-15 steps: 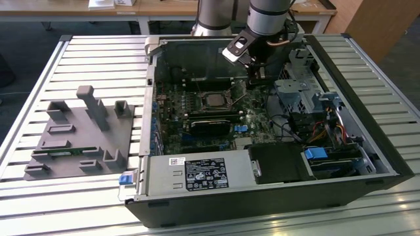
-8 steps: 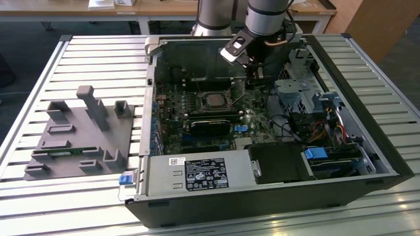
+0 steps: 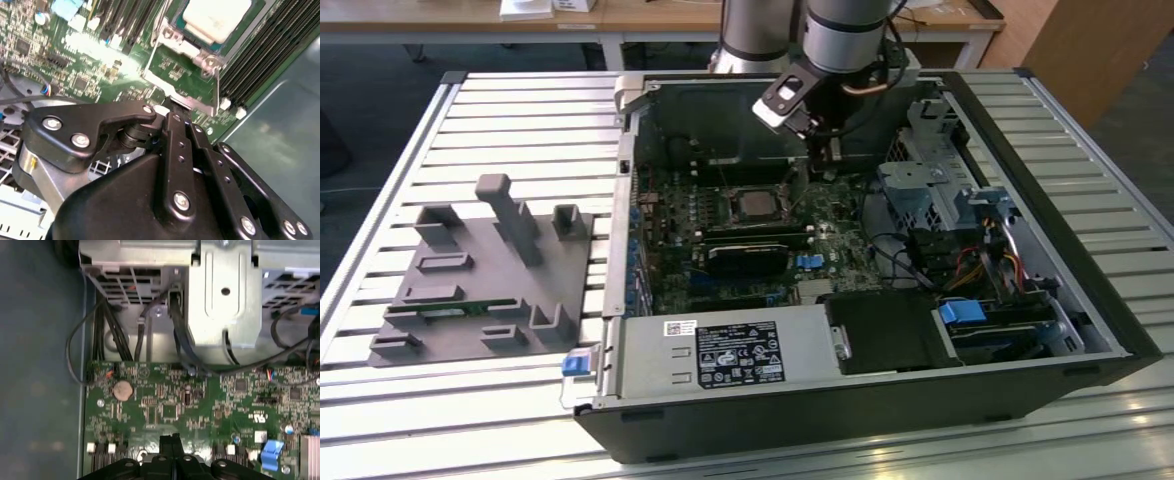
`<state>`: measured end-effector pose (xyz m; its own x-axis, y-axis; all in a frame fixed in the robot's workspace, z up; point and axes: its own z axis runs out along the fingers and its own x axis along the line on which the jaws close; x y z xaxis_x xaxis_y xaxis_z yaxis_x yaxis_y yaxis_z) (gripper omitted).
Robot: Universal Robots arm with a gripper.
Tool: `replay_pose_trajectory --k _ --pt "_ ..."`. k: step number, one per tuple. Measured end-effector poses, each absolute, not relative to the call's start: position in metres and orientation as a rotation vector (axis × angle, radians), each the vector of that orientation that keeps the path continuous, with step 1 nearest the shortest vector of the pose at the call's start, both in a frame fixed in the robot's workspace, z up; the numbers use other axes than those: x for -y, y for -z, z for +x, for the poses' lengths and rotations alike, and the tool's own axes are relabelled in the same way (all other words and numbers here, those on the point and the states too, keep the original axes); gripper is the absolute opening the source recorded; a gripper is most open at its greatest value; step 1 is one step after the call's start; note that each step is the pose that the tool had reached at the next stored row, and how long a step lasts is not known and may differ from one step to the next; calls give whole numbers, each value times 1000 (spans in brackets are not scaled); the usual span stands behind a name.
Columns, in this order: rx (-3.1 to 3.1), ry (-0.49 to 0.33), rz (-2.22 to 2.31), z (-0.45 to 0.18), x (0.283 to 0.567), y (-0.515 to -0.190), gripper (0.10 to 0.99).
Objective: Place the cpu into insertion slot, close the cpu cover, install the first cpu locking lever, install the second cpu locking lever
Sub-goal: 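Close the cpu cover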
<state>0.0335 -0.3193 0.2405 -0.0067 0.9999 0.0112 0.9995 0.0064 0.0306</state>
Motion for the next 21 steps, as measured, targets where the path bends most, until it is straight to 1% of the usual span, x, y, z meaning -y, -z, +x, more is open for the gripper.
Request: replay_pose_trajectory --k 14,21 --pt "-2219 -47 2204 5 319 -237 106" --pt "-2219 -46 2204 -1 319 -231 106"
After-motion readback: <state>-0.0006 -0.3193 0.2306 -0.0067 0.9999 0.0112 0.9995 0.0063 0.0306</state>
